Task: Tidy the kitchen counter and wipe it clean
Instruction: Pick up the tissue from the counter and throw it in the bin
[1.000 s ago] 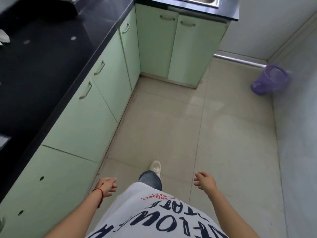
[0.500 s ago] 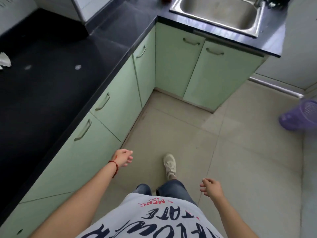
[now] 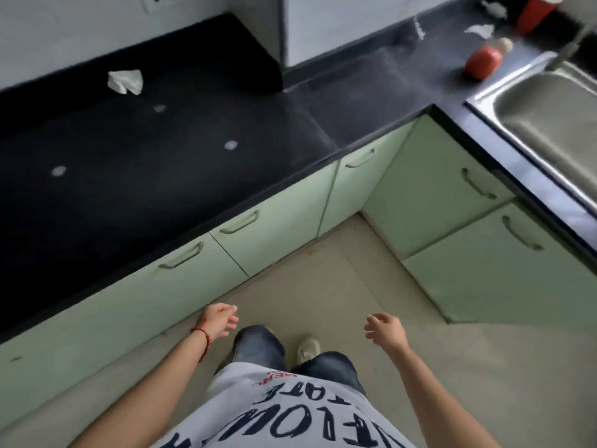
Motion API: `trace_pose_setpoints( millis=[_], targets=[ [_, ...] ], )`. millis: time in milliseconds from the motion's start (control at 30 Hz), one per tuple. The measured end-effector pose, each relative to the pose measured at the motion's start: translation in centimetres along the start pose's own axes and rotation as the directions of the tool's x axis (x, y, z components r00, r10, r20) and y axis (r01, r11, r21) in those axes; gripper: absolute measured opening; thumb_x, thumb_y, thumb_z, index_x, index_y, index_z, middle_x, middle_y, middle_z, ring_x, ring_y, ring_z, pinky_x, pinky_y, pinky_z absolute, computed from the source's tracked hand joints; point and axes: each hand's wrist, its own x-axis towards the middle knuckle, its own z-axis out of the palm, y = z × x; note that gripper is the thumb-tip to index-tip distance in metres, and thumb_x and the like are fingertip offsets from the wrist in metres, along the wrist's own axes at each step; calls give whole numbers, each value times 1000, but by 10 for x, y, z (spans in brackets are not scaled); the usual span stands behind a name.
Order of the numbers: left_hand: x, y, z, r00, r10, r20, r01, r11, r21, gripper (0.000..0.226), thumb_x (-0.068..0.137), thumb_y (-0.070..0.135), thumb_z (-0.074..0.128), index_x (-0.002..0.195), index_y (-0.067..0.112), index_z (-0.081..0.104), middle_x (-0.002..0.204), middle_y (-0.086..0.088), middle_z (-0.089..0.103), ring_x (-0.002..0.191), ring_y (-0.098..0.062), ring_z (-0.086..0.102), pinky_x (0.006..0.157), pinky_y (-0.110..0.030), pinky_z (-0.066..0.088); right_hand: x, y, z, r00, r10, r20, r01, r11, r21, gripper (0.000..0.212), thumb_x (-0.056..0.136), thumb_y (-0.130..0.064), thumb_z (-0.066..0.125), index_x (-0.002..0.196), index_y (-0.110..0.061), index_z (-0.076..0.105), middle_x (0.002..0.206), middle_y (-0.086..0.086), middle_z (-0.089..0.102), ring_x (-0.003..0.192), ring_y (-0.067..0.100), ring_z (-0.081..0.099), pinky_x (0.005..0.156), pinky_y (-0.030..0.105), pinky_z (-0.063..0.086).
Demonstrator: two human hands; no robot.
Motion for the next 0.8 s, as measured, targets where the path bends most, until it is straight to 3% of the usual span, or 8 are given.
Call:
trace_pose_setpoints(
  millis=[133,300,433,500,600,700,800],
  targets=[
    [7,-18,-21,992,-109,-65,101,988,-117,12,93,17,48,83,13,53,69,-4,57,59,-16,52,55,-23,39,31,-61,21,992,-86,95,97,988,-120,8,88,-12,52,87,-9,60,60,1,58,36,5,52,43,16,38],
    [17,-28,-49,971,-205,-120,166,947,-274,10,92,18,51,97,10,54,70,-5,59,61,-17,54,56,-24,41,52,-119,58,972,-142,187,179,964,-199,8,89,-12,53,90,-11,61,61,1,59,33,2,52,38,11,38],
    [28,-18,-65,971,-213,-114,170,937,-305,17,91,20,53,102,8,57,71,-4,61,64,-18,57,57,-24,42,54,-156,83,960,-151,238,204,954,-221,14,88,-11,54,97,-5,64,63,2,60,48,15,54,48,21,40],
    [33,-2,-71,986,-127,-105,101,969,-225,16,91,19,51,100,9,60,72,-1,62,66,-17,58,57,-23,42,49,-177,93,947,-192,258,249,945,-213,12,89,-11,54,95,-7,63,65,2,61,53,16,56,51,22,41],
    [29,39,-80,990,97,-103,-110,986,-127,13,90,18,52,81,20,62,74,2,64,73,-19,60,63,-24,43,35,-212,105,903,-301,308,360,919,-158,9,90,-13,54,94,-10,61,70,1,65,60,17,61,57,25,45],
    [20,85,-95,938,325,-123,-339,934,-111,21,88,16,55,77,33,57,76,5,65,69,-5,62,68,-21,46,17,-249,116,834,-405,374,470,877,-99,10,91,-13,54,92,-11,64,68,-4,69,61,12,65,63,27,50],
    [21,119,-112,865,453,-216,-481,871,-97,15,86,16,57,84,31,61,79,7,64,72,0,63,68,-12,49,1,-292,131,769,-459,445,526,850,-32,16,90,-11,54,83,-21,64,61,-7,71,61,7,67,64,24,52]
  ],
)
